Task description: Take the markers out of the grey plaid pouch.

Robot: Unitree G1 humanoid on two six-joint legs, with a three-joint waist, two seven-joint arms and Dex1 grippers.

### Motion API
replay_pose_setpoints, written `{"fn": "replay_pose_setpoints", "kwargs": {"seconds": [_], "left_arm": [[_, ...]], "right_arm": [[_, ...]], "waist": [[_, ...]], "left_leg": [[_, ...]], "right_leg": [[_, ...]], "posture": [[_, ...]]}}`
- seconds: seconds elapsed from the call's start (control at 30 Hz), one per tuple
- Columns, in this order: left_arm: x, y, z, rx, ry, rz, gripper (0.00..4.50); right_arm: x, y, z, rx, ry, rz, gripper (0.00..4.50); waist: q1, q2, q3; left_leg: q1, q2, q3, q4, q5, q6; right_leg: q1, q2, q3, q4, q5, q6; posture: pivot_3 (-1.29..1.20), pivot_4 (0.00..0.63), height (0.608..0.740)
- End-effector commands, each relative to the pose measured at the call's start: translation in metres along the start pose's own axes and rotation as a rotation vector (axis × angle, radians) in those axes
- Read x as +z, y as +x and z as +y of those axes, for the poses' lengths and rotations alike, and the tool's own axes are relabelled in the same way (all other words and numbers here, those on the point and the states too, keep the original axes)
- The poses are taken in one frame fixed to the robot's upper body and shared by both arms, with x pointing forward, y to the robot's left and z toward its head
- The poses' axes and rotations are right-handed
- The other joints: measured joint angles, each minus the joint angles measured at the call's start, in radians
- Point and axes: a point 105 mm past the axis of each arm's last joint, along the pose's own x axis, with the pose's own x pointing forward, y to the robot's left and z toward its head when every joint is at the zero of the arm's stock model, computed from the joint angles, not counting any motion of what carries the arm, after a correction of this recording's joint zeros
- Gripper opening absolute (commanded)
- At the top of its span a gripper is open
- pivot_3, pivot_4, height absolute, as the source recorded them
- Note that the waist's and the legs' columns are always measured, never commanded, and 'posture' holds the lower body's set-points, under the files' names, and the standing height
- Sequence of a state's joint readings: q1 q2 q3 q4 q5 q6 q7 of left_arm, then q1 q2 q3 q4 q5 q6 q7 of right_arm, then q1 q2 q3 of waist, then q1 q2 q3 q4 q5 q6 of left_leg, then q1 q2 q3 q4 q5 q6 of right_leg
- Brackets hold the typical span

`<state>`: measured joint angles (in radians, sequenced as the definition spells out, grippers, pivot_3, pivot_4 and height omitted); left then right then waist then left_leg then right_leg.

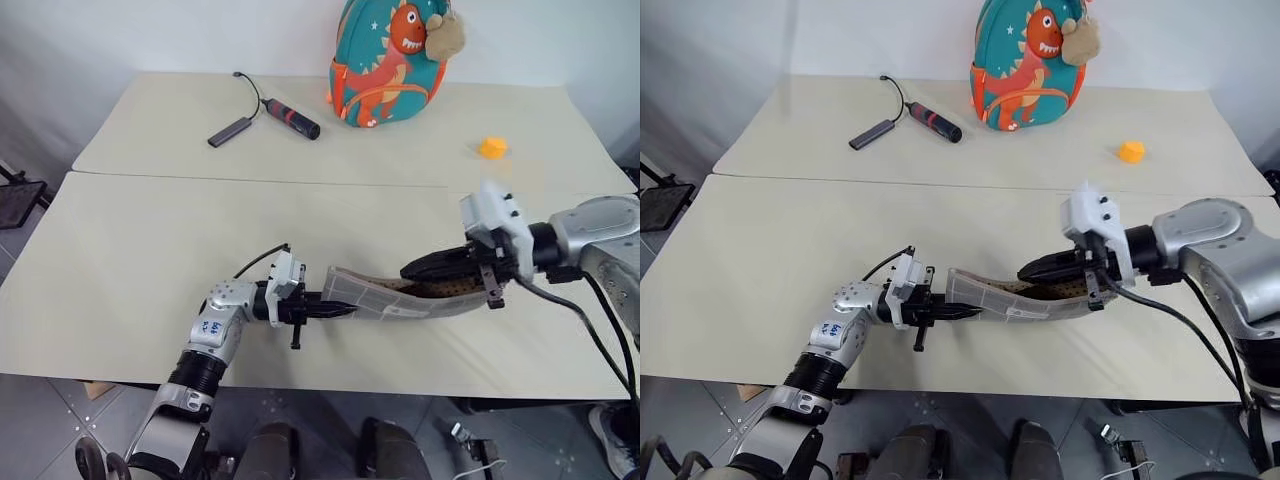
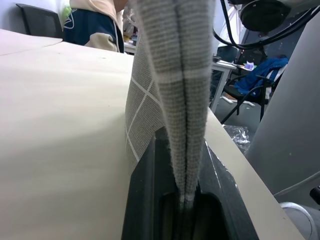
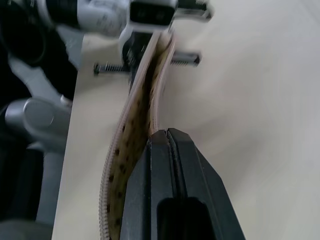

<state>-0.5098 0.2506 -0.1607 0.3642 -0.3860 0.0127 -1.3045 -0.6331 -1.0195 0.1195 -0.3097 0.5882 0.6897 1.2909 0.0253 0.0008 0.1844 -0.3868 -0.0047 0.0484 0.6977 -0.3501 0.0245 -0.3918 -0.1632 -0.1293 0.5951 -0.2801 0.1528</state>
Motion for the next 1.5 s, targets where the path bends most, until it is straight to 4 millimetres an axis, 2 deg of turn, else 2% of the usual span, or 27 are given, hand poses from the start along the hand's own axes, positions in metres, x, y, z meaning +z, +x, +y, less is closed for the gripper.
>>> {"fn": "replay_pose_setpoints", "kwargs": {"seconds": [0.03,0.23,0.3,0.43,0.67,0.8,0.93,1.13,1.27,1.37,1.5], "left_arm": [[-0.002,0.001,-0.001,0.011,0.002,0.009,0.00],[-0.003,0.001,-0.001,0.019,-0.004,0.009,0.00],[-0.004,0.000,-0.001,0.024,-0.007,0.012,0.00],[-0.004,-0.001,0.000,0.034,-0.012,0.010,0.00],[-0.003,0.001,0.001,0.031,-0.012,0.011,0.00],[-0.002,0.000,0.002,0.033,-0.009,0.012,0.00],[-0.002,-0.001,0.003,0.034,-0.008,0.016,0.00],[-0.001,0.001,0.003,0.034,-0.008,0.014,0.00],[0.000,0.002,0.004,0.035,-0.005,0.014,0.00],[0.000,0.003,0.003,0.035,-0.005,0.014,0.00],[-0.001,0.003,0.003,0.037,-0.008,0.013,0.00]], "right_arm": [[-0.001,0.000,0.007,0.030,-0.079,0.043,0.03],[0.002,0.002,0.006,0.030,-0.152,0.002,0.03],[0.015,-0.001,0.001,-0.003,-0.196,-0.124,0.03],[-0.005,-0.014,-0.002,-0.021,-0.212,-0.058,0.03],[-0.026,-0.014,-0.008,-0.074,-0.182,0.018,0.03],[-0.030,-0.009,0.002,-0.001,-0.201,0.080,0.03],[-0.022,0.003,-0.003,-0.008,-0.227,0.146,0.03],[-0.018,0.029,0.004,0.029,-0.241,0.225,0.03],[-0.019,0.034,-0.002,-0.003,-0.226,0.253,0.03],[-0.023,0.034,-0.001,0.012,-0.201,0.284,0.59],[-0.024,0.040,-0.008,-0.023,-0.233,0.280,1.91]], "waist": [[0.000,0.000,0.000],[-0.001,0.000,0.000],[-0.001,0.000,0.000],[0.004,0.000,0.000],[-0.001,0.000,0.000],[-0.001,0.000,0.000],[-0.003,0.000,0.000],[-0.002,0.000,0.000],[-0.001,0.000,0.000],[-0.002,0.000,0.000],[-0.002,0.000,0.000]], "left_leg": [[0.000,0.000,0.000,0.000,0.000,0.000],[0.000,0.000,0.000,0.001,0.000,0.000],[0.000,0.000,0.000,0.001,0.000,0.000],[0.000,0.000,-0.002,0.001,0.000,0.000],[0.000,0.000,-0.001,0.002,0.000,0.000],[0.000,0.000,-0.001,0.002,0.000,0.000],[0.000,0.000,-0.001,0.002,0.000,0.000],[0.000,0.000,-0.002,0.002,0.000,0.000],[0.000,0.000,-0.003,0.002,0.000,0.000],[0.000,0.000,-0.003,0.002,0.000,0.000],[0.000,0.000,-0.002,0.002,0.000,0.000]], "right_leg": [[0.000,0.000,0.000,0.000,0.000,0.000],[0.001,0.000,0.000,0.001,0.000,0.000],[0.001,0.000,0.000,0.001,0.000,0.000],[0.002,0.000,-0.002,0.001,0.000,0.000],[0.002,0.000,-0.002,0.001,0.000,0.000],[0.002,0.000,-0.002,0.001,0.000,0.000],[0.001,0.000,-0.001,0.002,0.000,0.000],[0.001,0.000,-0.001,0.002,0.000,0.000],[0.001,0.000,-0.001,0.002,0.000,0.000],[0.001,0.000,-0.001,0.002,0.000,0.000],[0.001,0.000,-0.001,0.002,0.000,0.000]], "posture": [[0.00,0.150,0.740],[0.00,0.150,0.740],[0.00,0.150,0.740],[0.00,0.150,0.740],[0.00,0.150,0.740],[0.00,0.150,0.740],[0.00,0.150,0.740],[0.00,0.150,0.740],[0.00,0.150,0.740],[0.00,0.150,0.740],[0.00,0.150,0.740]]}}
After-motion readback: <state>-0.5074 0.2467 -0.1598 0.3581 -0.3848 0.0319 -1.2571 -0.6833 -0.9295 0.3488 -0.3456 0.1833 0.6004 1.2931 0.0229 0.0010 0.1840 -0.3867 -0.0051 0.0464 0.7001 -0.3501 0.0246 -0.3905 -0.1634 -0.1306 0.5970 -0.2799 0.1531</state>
